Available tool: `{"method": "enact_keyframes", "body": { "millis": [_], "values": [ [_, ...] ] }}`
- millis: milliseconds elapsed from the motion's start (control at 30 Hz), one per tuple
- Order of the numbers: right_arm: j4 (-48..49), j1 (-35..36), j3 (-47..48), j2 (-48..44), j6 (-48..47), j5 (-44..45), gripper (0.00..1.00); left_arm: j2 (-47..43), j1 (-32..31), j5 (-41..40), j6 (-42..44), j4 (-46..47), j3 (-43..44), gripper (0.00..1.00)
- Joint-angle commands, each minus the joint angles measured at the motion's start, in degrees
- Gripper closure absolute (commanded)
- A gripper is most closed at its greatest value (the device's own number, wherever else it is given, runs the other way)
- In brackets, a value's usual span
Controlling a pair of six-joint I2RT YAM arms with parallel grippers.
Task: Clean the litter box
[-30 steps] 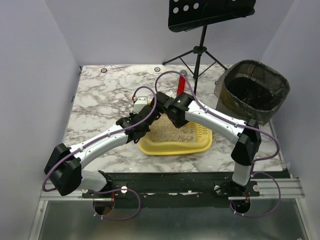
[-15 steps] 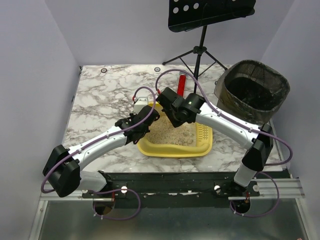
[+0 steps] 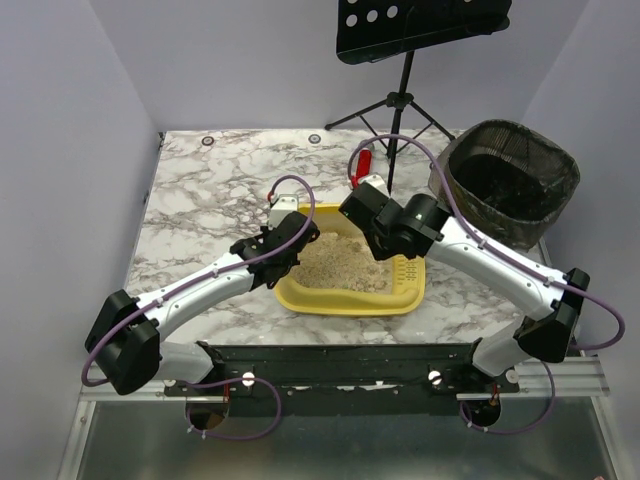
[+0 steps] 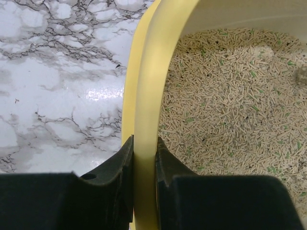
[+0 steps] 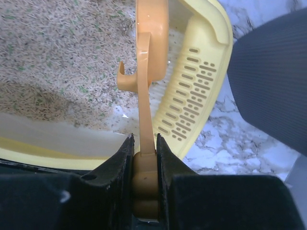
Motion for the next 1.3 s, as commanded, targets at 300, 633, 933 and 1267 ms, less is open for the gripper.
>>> {"method": "enact_keyframes", "body": {
  "millis": [300, 633, 933, 1267],
  "values": [
    [-10.74, -4.97, 0.67, -5.52, 11.12, -5.72, 0.99, -0.89, 0.17, -0.31, 10.98, 10.82, -3.38, 1.0],
    [-7.06, -10.76, -3.8, -12.28, 17.88, -20.45, 0.99, -2.91, 0.17, -6.73, 16.61, 20.15, -5.49, 1.0],
    [-2.75, -18.32, -8.9, -12.73, 17.54, -32.51, 0.99, -6.95, 0.17, -6.9, 17.84, 23.76, -8.48, 1.0],
    [7.88, -22.37, -13.12, -4.4, 20.25, -38.16, 0.99, -5.99, 0.17, -6.02, 17.58, 27.53, -10.24, 1.0]
  ]
}}
